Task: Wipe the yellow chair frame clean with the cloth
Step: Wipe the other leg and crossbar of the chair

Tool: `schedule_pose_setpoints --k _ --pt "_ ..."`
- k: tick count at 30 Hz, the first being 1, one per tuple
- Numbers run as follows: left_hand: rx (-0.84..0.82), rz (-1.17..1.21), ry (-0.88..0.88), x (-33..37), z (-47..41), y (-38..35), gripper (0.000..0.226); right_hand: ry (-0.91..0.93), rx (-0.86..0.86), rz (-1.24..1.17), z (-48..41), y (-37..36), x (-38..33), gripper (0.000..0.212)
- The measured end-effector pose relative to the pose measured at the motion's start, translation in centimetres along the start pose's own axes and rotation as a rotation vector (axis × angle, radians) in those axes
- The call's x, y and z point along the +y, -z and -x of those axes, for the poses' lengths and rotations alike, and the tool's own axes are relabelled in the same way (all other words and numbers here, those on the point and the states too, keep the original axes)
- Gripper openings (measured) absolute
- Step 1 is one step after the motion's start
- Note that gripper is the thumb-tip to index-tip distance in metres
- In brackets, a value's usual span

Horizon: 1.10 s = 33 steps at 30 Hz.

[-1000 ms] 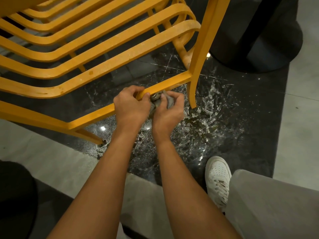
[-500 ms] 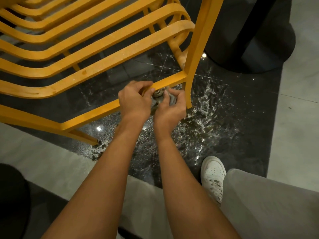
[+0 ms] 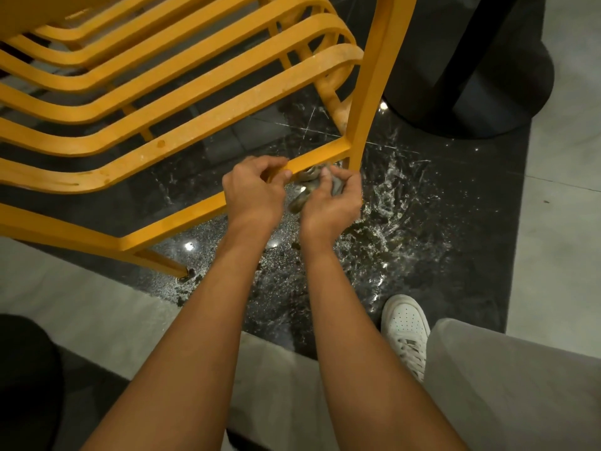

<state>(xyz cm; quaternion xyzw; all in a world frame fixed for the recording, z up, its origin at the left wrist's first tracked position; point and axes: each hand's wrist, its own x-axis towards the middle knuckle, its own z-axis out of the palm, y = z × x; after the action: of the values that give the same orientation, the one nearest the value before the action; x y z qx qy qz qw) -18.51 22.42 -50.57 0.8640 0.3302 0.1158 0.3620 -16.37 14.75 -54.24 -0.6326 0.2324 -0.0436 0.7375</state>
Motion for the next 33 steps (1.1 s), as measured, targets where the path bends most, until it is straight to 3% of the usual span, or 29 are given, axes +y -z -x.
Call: schedule_pose_setpoints --k 4,10,15,20,25,30,33 --pt "-0.006 0.014 0.014 0.1 0.1 0.0 0.023 -0.002 0.136 -0.023 -2.7 0.1 -1.7 0.011" --pt "0.006 0.013 0.001 0.1 0.2 0.1 0.024 0.015 0.010 0.016 -0.4 0.2 -0.7 0.007" --pt "-0.001 0.027 0.025 0.2 0.2 0.1 0.024 -0.016 0.117 -0.017 -2.6 0.3 -1.8 0.011" --pt "0.003 0.025 0.011 0.3 0.4 0.1 0.024 0.024 0.014 0.020 -1.2 0.5 -1.4 0.006" --pt "-0.018 0.037 0.037 0.5 0.5 0.3 0.025 0.029 0.100 -0.021 -2.5 0.7 -2.2 0.009" --pt "-0.004 0.025 0.031 0.6 0.6 0.3 0.025 0.078 0.030 0.067 -1.2 0.5 -1.1 0.005" --pt "-0.014 0.028 0.036 0.5 0.5 0.4 0.025 0.055 0.073 0.067 -2.5 0.5 -1.2 0.003"
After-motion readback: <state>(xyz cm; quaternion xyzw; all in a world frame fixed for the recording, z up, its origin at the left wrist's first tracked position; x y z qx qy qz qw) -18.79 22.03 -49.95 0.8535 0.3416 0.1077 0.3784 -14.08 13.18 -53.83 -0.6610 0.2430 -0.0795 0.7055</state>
